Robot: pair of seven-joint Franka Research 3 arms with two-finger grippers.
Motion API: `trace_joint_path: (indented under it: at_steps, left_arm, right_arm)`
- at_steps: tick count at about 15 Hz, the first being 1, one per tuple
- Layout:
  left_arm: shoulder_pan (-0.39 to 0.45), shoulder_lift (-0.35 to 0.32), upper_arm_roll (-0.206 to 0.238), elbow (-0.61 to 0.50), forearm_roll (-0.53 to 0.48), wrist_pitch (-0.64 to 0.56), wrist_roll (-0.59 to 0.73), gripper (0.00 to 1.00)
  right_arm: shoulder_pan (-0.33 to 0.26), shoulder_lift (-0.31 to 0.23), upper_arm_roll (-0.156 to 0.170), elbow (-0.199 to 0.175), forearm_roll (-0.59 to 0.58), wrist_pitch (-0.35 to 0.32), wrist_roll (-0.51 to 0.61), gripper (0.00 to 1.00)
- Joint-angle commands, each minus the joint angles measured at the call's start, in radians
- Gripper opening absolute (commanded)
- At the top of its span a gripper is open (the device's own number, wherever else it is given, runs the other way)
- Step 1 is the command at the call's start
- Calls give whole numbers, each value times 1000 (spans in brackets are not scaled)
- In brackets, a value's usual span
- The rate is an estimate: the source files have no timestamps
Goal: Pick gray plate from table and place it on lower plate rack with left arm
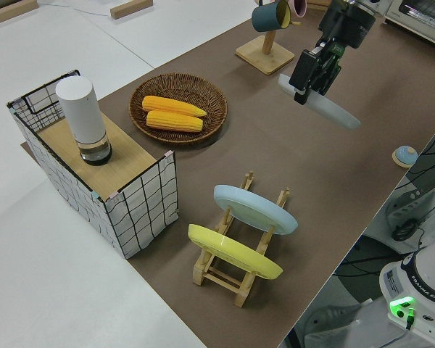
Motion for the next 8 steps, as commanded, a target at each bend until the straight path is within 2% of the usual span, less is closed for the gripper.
trace_joint_path:
  at_steps: [1,6,8]
  left_arm:
    - [-5,14,-3,5,99,-21,-139,0]
    - [-5,15,-3,-52,234,-24,-374,0]
    - [-14,37,-20,-105,355,-50,-504,0]
  right_arm:
    - [-7,-2,7,6,7,-14,0,990]
    - [-7,-2,5,6,7,-13,0,990]
    - [-7,-2,7,6,7,-14,0,987]
